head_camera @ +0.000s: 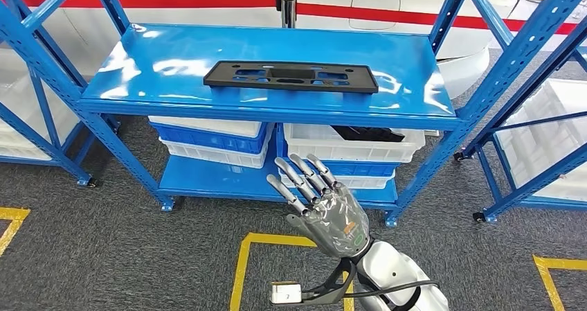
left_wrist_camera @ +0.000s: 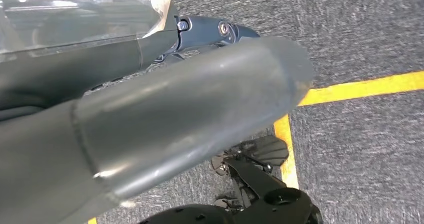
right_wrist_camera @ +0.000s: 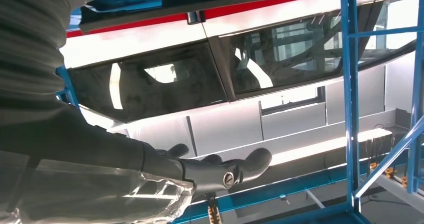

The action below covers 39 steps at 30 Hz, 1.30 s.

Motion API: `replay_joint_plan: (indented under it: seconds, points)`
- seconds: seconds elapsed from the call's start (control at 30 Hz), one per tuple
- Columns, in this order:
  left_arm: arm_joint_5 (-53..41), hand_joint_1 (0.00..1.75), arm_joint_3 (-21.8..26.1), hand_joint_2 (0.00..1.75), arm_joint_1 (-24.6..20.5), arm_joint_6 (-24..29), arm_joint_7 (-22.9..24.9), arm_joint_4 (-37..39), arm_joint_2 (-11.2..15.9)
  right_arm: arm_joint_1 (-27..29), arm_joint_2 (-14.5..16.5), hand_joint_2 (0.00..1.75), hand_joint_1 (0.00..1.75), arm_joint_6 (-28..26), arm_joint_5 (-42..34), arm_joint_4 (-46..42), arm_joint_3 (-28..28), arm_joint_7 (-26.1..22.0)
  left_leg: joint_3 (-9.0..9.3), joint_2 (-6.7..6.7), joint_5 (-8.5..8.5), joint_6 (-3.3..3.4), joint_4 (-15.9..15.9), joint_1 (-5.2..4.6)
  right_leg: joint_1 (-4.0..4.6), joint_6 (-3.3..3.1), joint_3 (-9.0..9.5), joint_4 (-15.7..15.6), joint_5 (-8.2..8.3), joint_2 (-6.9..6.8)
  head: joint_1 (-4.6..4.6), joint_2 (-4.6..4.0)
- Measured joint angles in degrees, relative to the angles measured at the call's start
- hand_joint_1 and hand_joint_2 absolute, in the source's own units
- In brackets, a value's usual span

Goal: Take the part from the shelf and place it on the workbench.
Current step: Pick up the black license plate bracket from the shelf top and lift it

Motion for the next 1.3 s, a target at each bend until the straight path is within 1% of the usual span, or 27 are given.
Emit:
replay_joint_plan:
  seconds: [0.03, 0.07, 0.13, 0.17, 0.2, 0.23, 0.3, 0.33, 0.37, 0.4, 0.5, 0.57, 0.63, 0.67, 0.7, 0.73, 0.77, 0.83, 0.87, 0.9, 0.97, 1.03, 1.07, 1.17, 1.2, 1.23, 1.3]
  points:
    - [-0.02, 0.0, 0.0, 0.0, 0.02, -0.01, -0.03, 0.0, 0.01, -0.03, -0.02, 1.75, 0.0, 0.03, -0.01, -0.13, -0.04, 0.12, 0.32, 0.0, 0.08, 0.38, -0.37, 0.13, 0.04, 0.01, -0.9, 1.82, -0.85, 0.0, 0.07, 0.0]
    - [-0.02, 0.0, 0.0, 0.0, 0.02, -0.01, -0.05, 0.01, 0.02, 0.0, -0.04, 1.75, 0.0, 0.08, -0.02, -0.21, -0.07, 0.25, 0.62, 0.01, 0.08, 0.72, -0.61, 0.25, 0.02, -0.13, -2.63, 5.07, -2.13, 0.02, 0.14, 0.0]
    - [-0.02, 0.0, 0.01, 0.0, 0.01, -0.01, -0.07, 0.01, 0.05, 0.21, -0.11, 1.75, 0.0, 0.25, -0.05, -0.26, -0.08, 0.4, 0.86, -0.09, -0.17, 1.14, -0.66, 0.19, -0.1, -0.33, -7.08, 12.66, -4.5, 0.07, 0.24, 0.01]
    - [-0.02, 0.0, 0.02, 0.0, 0.05, 0.0, -0.07, 0.01, 0.06, 0.39, -0.18, 1.75, 0.0, 0.35, -0.06, -0.26, -0.08, 0.44, 1.0, -0.18, -0.33, 1.2, -0.65, 0.18, -0.14, -0.13, -8.89, 15.21, -4.89, 0.07, 0.25, 0.01]
    - [-0.02, 0.0, 0.02, 0.0, 0.12, 0.03, -0.07, 0.01, 0.07, 0.52, -0.26, 1.75, 0.0, 0.43, -0.08, -0.26, -0.09, 0.45, 1.2, -0.3, -0.53, 1.16, -0.63, 0.17, -0.19, 0.33, -9.53, 15.37, -4.2, 0.07, 0.28, 0.01]
    - [-0.02, 0.0, 0.02, 0.0, 0.21, 0.06, -0.07, 0.01, 0.07, 0.61, -0.32, 1.75, 0.0, 0.49, -0.09, -0.26, -0.09, 0.47, 1.48, -0.44, -0.76, 1.06, -0.61, 0.18, -0.25, 0.88, -9.29, 13.83, -2.88, 0.07, 0.29, 0.01]
    - [-0.02, 0.0, 0.02, 0.0, 0.45, 0.13, -0.14, 0.02, 0.03, 0.67, -0.43, 1.75, 0.0, 0.54, -0.14, -0.26, -0.11, 0.53, 2.21, -0.64, -1.34, 0.64, -0.55, 0.15, -0.47, 1.81, -6.21, 6.02, 1.09, 0.05, 0.35, 0.0]
    - [-0.02, 0.0, 0.02, 0.0, 0.54, 0.15, -0.22, 0.04, 0.01, 0.7, -0.46, 1.75, 0.0, 0.55, -0.17, -0.26, -0.11, 0.58, 2.47, -0.74, -1.72, 0.33, -0.46, 0.03, -0.51, 1.74, -4.77, 2.83, 2.49, 0.07, 0.38, 0.0]
    - [-0.02, 0.0, 0.02, 0.0, 0.64, 0.17, -0.33, 0.05, 0.0, 0.76, -0.51, 1.75, 0.0, 0.55, -0.21, -0.27, -0.14, 0.63, 2.65, -0.81, -2.05, 0.02, -0.37, -0.08, -0.5, 1.4, -3.76, 0.61, 3.39, 0.1, 0.38, 0.0]
    - [-0.02, 0.0, 0.02, 0.0, 0.73, 0.2, -0.45, 0.08, 0.01, 0.82, -0.57, 1.75, 0.0, 0.55, -0.24, -0.27, -0.18, 0.69, 2.71, -0.85, -2.3, -0.26, -0.32, -0.12, -0.4, 0.87, -3.41, -0.05, 3.57, 0.14, 0.38, 0.0]
    - [-0.02, 0.0, 0.02, 0.0, 0.98, 0.25, -0.72, 0.1, 0.07, 0.93, -0.63, 1.75, 0.0, 0.53, -0.27, -0.3, -0.4, 0.81, 2.71, -0.72, -3.12, -1.17, 0.36, 0.29, -0.55, -0.6, -2.94, -0.32, 3.52, 0.19, 0.3, 0.01]
    - [-0.07, 0.0, 0.0, 0.0, 1.02, 0.26, -0.85, 0.13, 0.07, 0.94, -0.59, 1.75, 0.0, 0.49, -0.3, -0.32, -0.54, 0.89, 0.89, -0.41, -5.47, -1.79, 4.66, 0.54, -0.83, -1.47, -2.4, -0.52, 3.35, 0.12, 0.13, 0.01]
    - [-0.13, 0.0, -0.02, 0.0, 1.1, 0.26, -0.92, 0.15, 0.02, 0.97, -0.58, 1.75, 0.0, 0.45, -0.34, -0.31, -0.58, 0.99, -3.39, -0.22, -8.79, -2.27, 12.67, 0.69, -0.72, -2.08, -2.08, -0.5, 3.02, 0.06, 0.0, 0.01]
    - [-0.13, 0.0, -0.02, 0.0, 1.19, 0.26, -0.92, 0.16, 0.03, 1.02, -0.58, 1.75, 0.0, 0.45, -0.35, -0.3, -0.59, 1.04, -5.4, -0.21, -9.57, -2.43, 15.79, 0.78, -0.67, -2.17, -1.96, -0.5, 2.88, 0.07, 0.02, 0.01]
    - [-0.13, 0.0, -0.02, 0.0, 1.28, 0.27, -0.92, 0.16, 0.04, 1.06, -0.58, 1.75, 0.0, 0.45, -0.37, -0.3, -0.6, 1.07, -6.61, -0.17, -9.25, -2.5, 17.08, 0.84, -0.64, -2.2, -1.81, -0.49, 2.72, 0.12, 0.01, 0.01]
    - [-0.13, 0.0, -0.02, 0.0, 1.36, 0.27, -0.92, 0.16, 0.05, 1.1, -0.58, 1.75, 0.0, 0.45, -0.37, -0.3, -0.6, 1.1, -6.6, -0.11, -7.7, -2.48, 15.95, 0.9, -0.63, -2.16, -1.56, -0.49, 2.53, 0.18, -0.01, 0.01]
    - [-0.13, 0.0, -0.02, 0.0, 1.4, 0.27, -0.92, 0.16, 0.06, 1.13, -0.58, 1.75, 0.0, 0.45, -0.38, -0.3, -0.61, 1.14, -5.53, -0.05, -5.37, -2.36, 12.85, 0.93, -0.64, -2.05, -1.23, -0.5, 2.31, 0.24, -0.01, 0.0]
    - [-0.13, 0.0, -0.02, 0.0, 1.4, 0.27, -0.91, 0.17, 0.09, 1.14, -0.58, 1.75, 0.0, 0.43, -0.41, -0.3, -0.64, 1.21, -2.13, 0.05, -1.22, -1.84, 4.8, 0.82, -0.43, -1.62, -0.62, -0.47, 1.77, 0.29, 0.02, 0.0]
    - [-0.16, 0.0, -0.02, 0.0, 1.38, 0.25, -0.9, 0.17, 0.1, 1.13, -0.57, 1.75, 0.0, 0.41, -0.47, -0.3, -0.66, 1.26, -0.97, 0.04, -0.31, -1.57, 2.19, 0.67, -0.29, -1.32, -0.45, -0.47, 1.53, 0.29, 0.07, 0.01]
    - [-0.24, 0.0, -0.02, 0.0, 1.37, 0.22, -0.83, 0.17, 0.12, 1.13, -0.55, 1.75, 0.0, 0.39, -0.54, -0.3, -0.67, 1.33, -0.39, 0.02, -0.13, -1.29, 0.88, 0.47, -0.17, -1.01, -0.39, -0.5, 1.32, 0.28, 0.1, 0.01]
    - [-0.54, 0.0, -0.02, 0.0, 1.34, 0.12, -0.61, 0.17, 0.18, 1.11, -0.49, 1.75, 0.0, 0.36, -0.66, -0.32, -0.68, 1.52, -0.17, -0.06, -0.32, -0.69, 0.5, 0.17, -0.03, -0.37, -0.24, -0.49, 1.05, 0.19, 0.14, 0.01]
    - [-0.77, 0.0, -0.02, 0.0, 1.22, -0.05, -0.39, 0.18, 0.21, 1.1, -0.46, 1.75, 0.0, 0.36, -0.69, -0.34, -0.68, 1.67, 0.44, -0.06, -0.21, 0.06, -0.14, 0.22, 0.02, 0.0, -1.01, 1.4, 0.21, 0.06, 0.18, 0.0]
    - [-0.81, 0.0, -0.02, 0.0, 1.1, -0.14, -0.29, 0.18, 0.22, 1.11, -0.46, 1.75, 0.0, 0.36, -0.69, -0.35, -0.69, 1.72, 0.79, -0.04, -0.19, 0.42, -0.44, 0.32, 0.02, -0.09, -2.3, 4.0, -0.88, 0.04, 0.27, 0.0]
    - [-0.87, 0.0, -0.02, 0.0, 0.78, -0.28, -0.02, 0.19, 0.31, 1.46, -0.51, 1.75, 0.0, 0.31, -0.7, -0.32, -0.68, 1.76, 1.24, -0.09, -0.58, 1.04, -0.52, 0.28, -0.17, -0.45, -8.62, 14.6, -4.59, 0.09, 0.52, 0.0]
    - [-0.87, 0.0, -0.01, 0.0, 0.75, -0.3, 0.03, 0.19, 0.32, 1.59, -0.54, 1.75, 0.0, 0.25, -0.7, -0.3, -0.64, 1.76, 1.38, -0.15, -0.75, 1.04, -0.5, 0.27, -0.2, -0.18, -9.87, 16.19, -4.65, 0.09, 0.54, 0.0]
    - [-0.86, 0.0, -0.01, 0.0, 0.75, -0.32, 0.08, 0.19, 0.33, 1.65, -0.55, 1.75, 0.0, 0.14, -0.7, -0.28, -0.6, 1.74, 1.62, -0.23, -0.96, 0.96, -0.47, 0.28, -0.26, 0.31, -10.01, 15.62, -3.74, 0.09, 0.57, 0.0]
    - [-0.78, 0.0, 0.0, 0.0, 0.76, -0.36, 0.12, 0.19, 0.32, 1.61, -0.56, 1.75, 0.0, -0.08, -0.74, -0.25, -0.51, 1.67, 2.31, -0.39, -1.53, 0.57, -0.4, 0.3, -0.53, 1.47, -7.29, 8.77, 0.05, 0.07, 0.6, 0.0]
